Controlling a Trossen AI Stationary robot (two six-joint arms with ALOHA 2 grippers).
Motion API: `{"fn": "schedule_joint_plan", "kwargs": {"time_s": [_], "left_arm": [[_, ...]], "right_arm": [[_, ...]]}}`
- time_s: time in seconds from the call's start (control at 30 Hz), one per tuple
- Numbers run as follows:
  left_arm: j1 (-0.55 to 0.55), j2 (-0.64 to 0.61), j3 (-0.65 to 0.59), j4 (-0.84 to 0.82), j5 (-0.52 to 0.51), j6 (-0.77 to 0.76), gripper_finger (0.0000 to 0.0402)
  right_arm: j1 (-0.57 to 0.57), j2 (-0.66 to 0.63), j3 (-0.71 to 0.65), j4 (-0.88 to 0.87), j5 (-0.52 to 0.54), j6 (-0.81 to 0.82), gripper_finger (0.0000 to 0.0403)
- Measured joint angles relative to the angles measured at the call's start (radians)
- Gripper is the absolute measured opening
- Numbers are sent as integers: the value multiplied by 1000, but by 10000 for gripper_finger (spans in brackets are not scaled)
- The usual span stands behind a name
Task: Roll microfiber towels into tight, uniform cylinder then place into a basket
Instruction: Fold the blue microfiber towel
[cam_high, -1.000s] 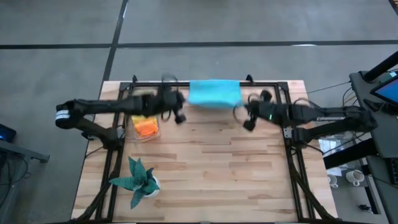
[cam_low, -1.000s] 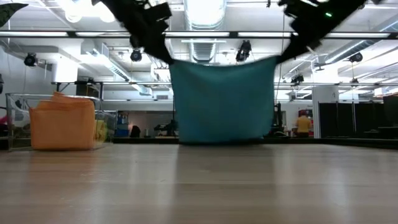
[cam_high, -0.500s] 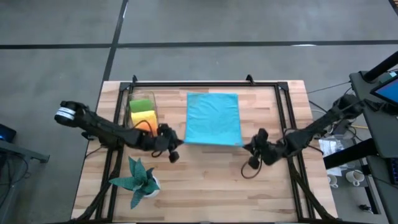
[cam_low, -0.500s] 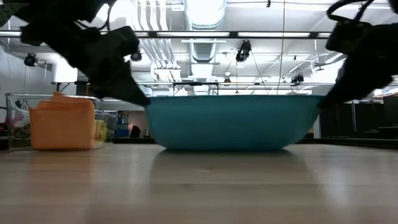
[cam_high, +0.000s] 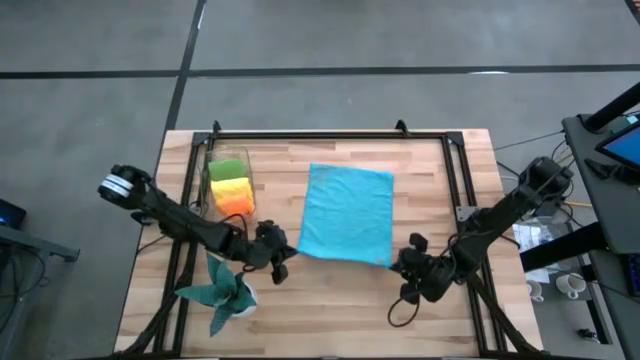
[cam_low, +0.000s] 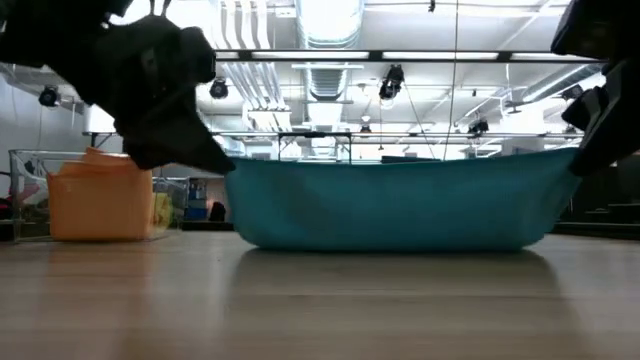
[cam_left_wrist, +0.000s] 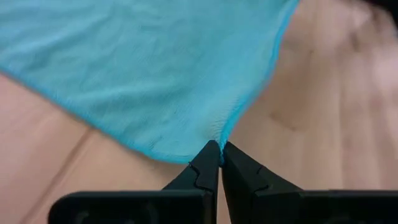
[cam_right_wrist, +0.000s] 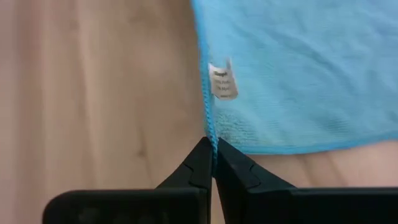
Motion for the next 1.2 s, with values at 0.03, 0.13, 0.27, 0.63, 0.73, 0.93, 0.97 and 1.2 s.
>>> {"fn": "schedule_joint_plan", "kwargs": {"time_s": [0.03, 0.13, 0.27, 0.63, 0.73, 0.93, 0.97, 1.2], "left_arm": [[0, -4, 8, -1, 0, 13, 0], [8, -17, 36, 1, -1, 76, 0], [49, -21, 59, 0, -24, 146, 0], [249, 1, 42, -14, -27, 246, 0], [301, 17, 47, -1, -28, 267, 0], [390, 76, 47, 25, -27, 302, 0], [402, 90, 47, 45, -28, 314, 0], [477, 167, 61, 140, -27, 371, 0]], "right_arm": [[-1, 11, 24, -47, 1, 3, 8], [-10, 26, 87, -222, 37, 44, 8], [-41, 23, 128, -431, 124, 145, 8], [-196, 12, 68, -470, 186, 149, 8], [-251, 11, 57, -469, 192, 127, 8], [-365, 11, 29, -413, 193, 51, 8], [-384, 11, 25, -402, 193, 36, 8], [-503, 11, 10, -379, 191, -17, 8]]}}
